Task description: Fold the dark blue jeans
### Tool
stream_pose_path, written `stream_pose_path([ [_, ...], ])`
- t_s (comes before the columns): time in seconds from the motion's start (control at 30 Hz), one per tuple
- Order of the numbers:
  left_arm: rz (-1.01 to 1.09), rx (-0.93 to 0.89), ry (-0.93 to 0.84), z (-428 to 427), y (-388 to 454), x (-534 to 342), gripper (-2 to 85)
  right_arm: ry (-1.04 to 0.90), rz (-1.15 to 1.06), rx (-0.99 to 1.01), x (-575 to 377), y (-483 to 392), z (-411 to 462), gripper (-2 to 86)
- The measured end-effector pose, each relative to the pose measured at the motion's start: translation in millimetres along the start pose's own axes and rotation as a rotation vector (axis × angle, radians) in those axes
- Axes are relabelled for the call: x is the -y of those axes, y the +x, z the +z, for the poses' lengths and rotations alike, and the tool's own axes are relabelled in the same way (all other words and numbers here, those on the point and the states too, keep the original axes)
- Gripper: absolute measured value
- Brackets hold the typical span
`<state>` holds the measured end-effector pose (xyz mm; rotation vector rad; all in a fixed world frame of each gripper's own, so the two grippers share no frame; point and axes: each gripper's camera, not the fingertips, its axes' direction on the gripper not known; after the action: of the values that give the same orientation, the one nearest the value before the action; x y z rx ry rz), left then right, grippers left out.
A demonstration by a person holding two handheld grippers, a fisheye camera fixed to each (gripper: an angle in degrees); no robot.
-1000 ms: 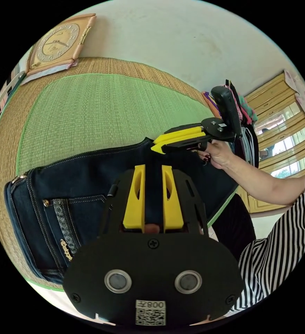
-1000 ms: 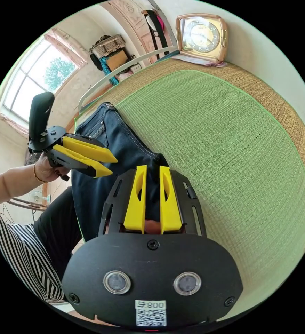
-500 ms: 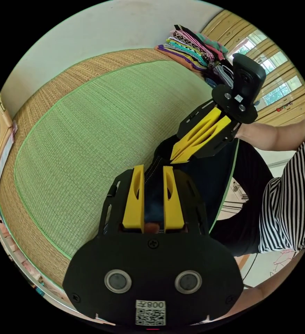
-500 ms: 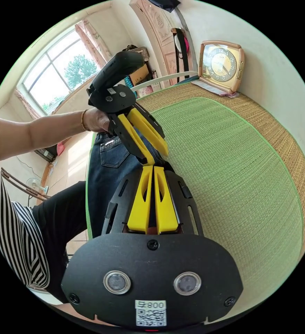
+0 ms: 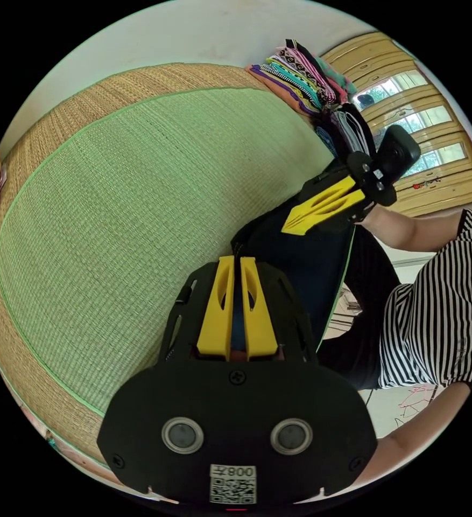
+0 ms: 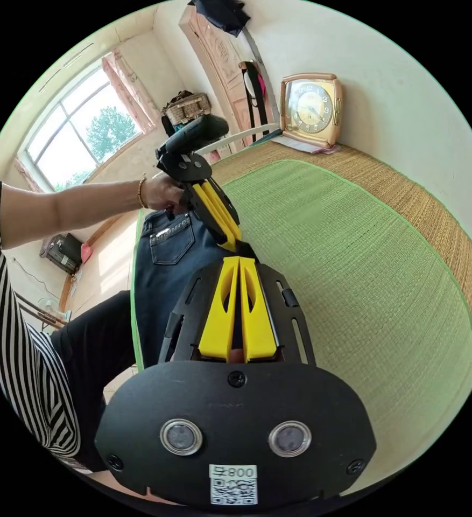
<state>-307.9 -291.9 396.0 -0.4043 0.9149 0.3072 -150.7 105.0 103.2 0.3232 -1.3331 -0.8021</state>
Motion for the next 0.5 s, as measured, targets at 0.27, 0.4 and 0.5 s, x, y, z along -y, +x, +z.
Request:
stream_pose_path([
  [0.27, -0.139, -0.021, -0.044, -1, -26, -21, 2.3, -0.142, 0.118, -0.14, -5, 11, 46, 0.1],
  [0.4, -0.199, -0.044, -0.012, -6, -34, -41, 3.0, -0.146, 0.163, -0.186, -10, 15, 47, 0.1],
  [0.5, -0.23, -0.028, 0.043, -15, -34, -60, 3.7, -0.14, 0.231, -0.216, -16, 20, 45, 0.1],
])
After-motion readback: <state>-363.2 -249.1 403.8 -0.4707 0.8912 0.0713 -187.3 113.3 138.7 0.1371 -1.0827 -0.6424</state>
